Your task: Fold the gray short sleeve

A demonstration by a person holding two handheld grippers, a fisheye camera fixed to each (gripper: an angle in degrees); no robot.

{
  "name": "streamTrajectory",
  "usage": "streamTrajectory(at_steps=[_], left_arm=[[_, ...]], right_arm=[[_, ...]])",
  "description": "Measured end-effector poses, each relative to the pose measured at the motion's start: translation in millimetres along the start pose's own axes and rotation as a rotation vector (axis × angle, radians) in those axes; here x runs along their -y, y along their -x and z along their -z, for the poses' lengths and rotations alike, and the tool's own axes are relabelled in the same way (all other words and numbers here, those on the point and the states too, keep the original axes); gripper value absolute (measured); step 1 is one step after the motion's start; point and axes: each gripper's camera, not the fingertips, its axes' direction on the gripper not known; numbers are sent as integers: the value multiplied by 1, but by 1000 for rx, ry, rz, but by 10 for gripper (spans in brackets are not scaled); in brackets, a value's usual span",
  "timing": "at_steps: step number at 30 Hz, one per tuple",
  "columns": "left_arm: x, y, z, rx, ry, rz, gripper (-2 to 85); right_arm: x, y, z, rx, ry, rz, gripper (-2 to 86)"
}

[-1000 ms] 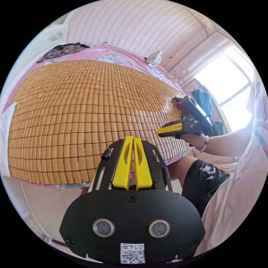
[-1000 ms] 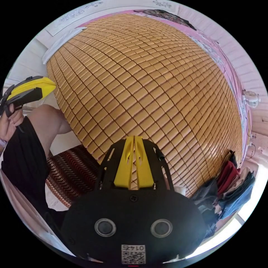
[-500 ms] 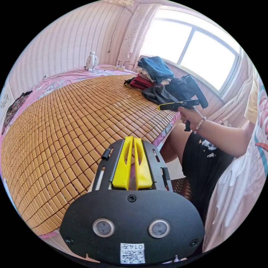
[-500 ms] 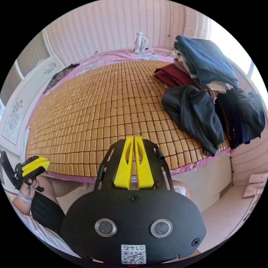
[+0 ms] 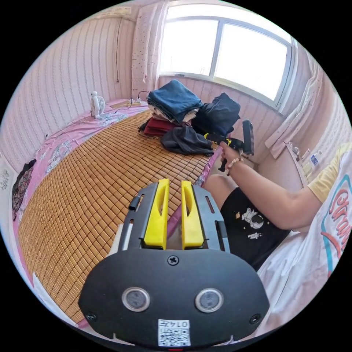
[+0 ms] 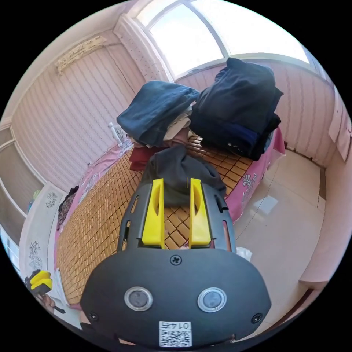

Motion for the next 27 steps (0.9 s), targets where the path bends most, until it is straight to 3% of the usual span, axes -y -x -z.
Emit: streamTrajectory(at_steps=[3, 7, 18, 24, 27], left_arm=[[45, 3, -24, -36, -19, 48, 79], [107, -8, -64, -28, -83, 28, 95], [235, -23, -262, -197, 111, 135, 129], [258, -31, -360, -18, 319, 63, 128], [257, -51, -363, 38, 282, -92, 82]], right_arm=[[25, -19, 13, 17, 10, -36, 126], [71, -18, 37, 44, -73, 90, 144], [163, -47, 22, 62, 84, -1, 150], [189, -41, -1, 115, 178, -53, 130], [193, -33, -8, 143, 203, -67, 96]])
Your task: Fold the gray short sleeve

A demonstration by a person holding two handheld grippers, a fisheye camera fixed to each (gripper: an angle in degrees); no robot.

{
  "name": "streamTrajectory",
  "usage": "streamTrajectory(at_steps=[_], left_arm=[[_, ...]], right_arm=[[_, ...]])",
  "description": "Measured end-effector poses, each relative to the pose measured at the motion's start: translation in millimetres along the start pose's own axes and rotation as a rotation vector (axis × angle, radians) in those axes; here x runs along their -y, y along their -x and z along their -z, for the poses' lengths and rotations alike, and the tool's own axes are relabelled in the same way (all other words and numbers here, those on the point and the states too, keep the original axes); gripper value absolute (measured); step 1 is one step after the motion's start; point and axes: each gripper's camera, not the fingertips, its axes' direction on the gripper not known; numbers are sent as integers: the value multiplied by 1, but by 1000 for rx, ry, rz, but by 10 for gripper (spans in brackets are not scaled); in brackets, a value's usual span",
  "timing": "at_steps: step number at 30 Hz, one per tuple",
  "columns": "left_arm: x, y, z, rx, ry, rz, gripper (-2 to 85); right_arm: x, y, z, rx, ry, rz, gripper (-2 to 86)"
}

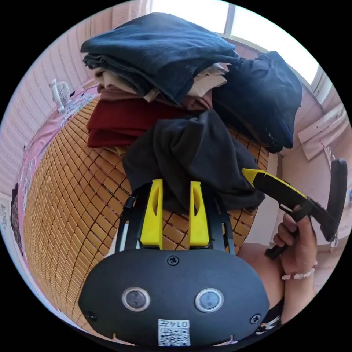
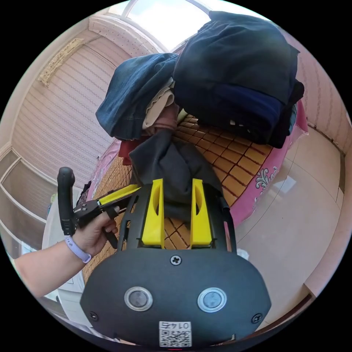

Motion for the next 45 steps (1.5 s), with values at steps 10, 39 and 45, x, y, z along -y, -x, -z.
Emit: streamTrajectory(at_steps=[10, 39, 45], left_arm=[[-152, 87, 182, -56, -128, 114, -2], [-605, 218, 473, 2, -745, 537, -9], [-647, 240, 263, -310, -338, 834, -7]], right_arm=[[-67, 141, 0, -68, -11, 420, 18], [-358, 563, -39, 386, 227, 1255, 0], [-458, 420, -239, -34, 782, 1109, -7]])
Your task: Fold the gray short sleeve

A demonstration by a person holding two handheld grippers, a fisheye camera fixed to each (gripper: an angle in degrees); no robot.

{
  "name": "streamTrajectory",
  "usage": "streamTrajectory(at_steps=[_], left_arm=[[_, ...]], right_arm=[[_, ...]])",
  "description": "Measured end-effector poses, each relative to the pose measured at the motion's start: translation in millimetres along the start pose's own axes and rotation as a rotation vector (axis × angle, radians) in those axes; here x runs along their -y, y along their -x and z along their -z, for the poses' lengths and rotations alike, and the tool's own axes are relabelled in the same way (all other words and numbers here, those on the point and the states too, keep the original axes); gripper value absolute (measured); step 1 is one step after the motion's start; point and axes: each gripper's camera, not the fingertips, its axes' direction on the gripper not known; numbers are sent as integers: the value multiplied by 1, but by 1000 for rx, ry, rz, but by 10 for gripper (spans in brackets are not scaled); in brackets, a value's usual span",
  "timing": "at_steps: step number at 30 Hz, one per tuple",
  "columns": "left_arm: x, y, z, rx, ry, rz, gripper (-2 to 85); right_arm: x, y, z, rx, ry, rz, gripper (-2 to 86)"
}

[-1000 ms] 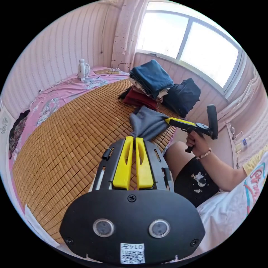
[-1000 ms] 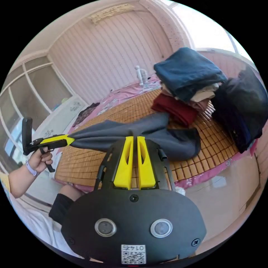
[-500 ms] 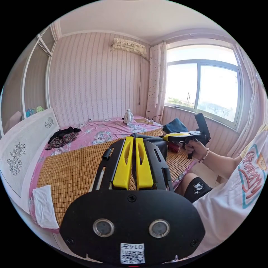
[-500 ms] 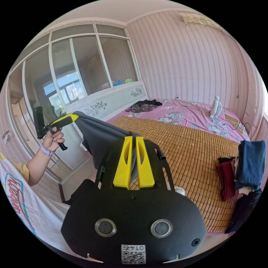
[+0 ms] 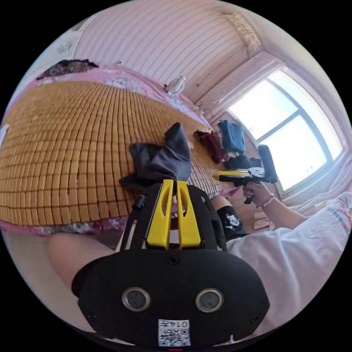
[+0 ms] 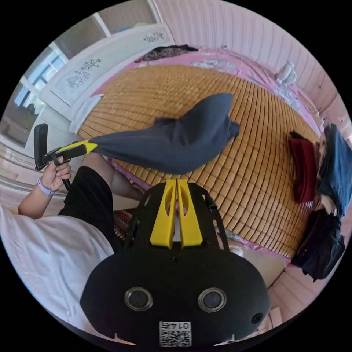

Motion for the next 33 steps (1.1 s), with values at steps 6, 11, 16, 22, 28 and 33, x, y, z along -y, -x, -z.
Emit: streamTrajectory(at_steps=[6, 11, 16, 22, 28, 33], left_arm=[[-13, 25, -3, -83, -7, 59, 14], [-2, 45, 19, 178, -89, 47, 48], [14, 72, -19, 250, -22, 89, 69], [10, 62, -61, 420, 16, -41, 44], [11, 46, -41, 332, 28, -67, -4], [-1, -6, 8, 177, -74, -203, -9]], right_arm=[[-5, -2, -80, -51, 72, -6, 1], [41, -13, -103, 116, -67, 25, 73], [86, 7, -148, 180, -38, 108, 108], [97, 4, -185, 196, -20, 99, 109], [79, -6, -212, 195, -54, 67, 113], [105, -33, -227, 149, -33, 25, 172]])
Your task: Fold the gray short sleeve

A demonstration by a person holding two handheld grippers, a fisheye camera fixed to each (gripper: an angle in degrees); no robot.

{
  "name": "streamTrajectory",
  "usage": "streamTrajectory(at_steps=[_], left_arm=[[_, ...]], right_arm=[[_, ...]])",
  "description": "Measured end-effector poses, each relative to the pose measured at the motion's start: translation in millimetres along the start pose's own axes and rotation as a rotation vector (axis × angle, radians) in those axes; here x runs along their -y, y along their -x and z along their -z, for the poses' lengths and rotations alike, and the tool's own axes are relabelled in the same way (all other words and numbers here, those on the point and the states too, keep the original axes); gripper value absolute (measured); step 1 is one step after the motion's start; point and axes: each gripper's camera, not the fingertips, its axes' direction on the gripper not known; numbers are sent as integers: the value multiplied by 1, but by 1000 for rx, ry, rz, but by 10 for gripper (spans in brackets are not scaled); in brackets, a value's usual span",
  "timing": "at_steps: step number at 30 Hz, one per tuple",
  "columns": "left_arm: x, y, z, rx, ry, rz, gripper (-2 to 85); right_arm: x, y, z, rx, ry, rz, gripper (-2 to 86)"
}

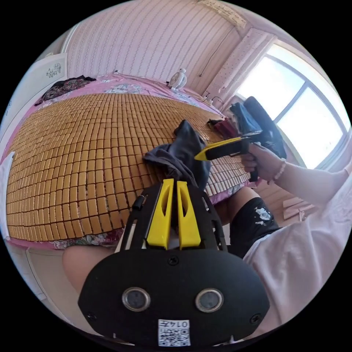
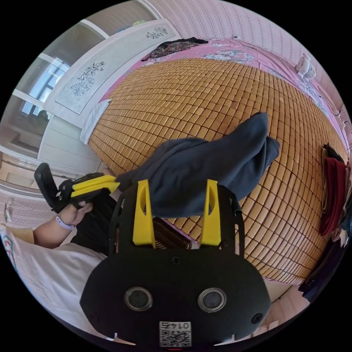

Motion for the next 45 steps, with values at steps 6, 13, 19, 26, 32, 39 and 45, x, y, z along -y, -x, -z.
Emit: streamTrajectory(at_steps=[6, 13, 19, 26, 32, 39, 45], left_arm=[[-18, -17, 48, -71, -19, -14, -10], [-37, -2, 88, 12, -48, 58, -10], [-16, 33, 120, 102, -116, 87, -10], [29, 47, 210, 256, -365, 27, -10], [12, 71, 209, 167, -394, 130, -10], [-15, 78, 142, 159, -112, 186, -10], [-34, 95, 146, 110, -139, 298, -10]], right_arm=[[54, -68, -4, -211, -42, -103, 122], [52, -127, -57, -180, 118, -106, 67], [56, -139, -7, -106, 183, 39, 15], [-24, -160, 256, 193, -630, 157, 5], [-164, -243, 260, 68, -639, -67, 8], [-269, -330, 163, 192, -313, -398, 52], [-249, -318, 158, 193, -236, -292, 58]])
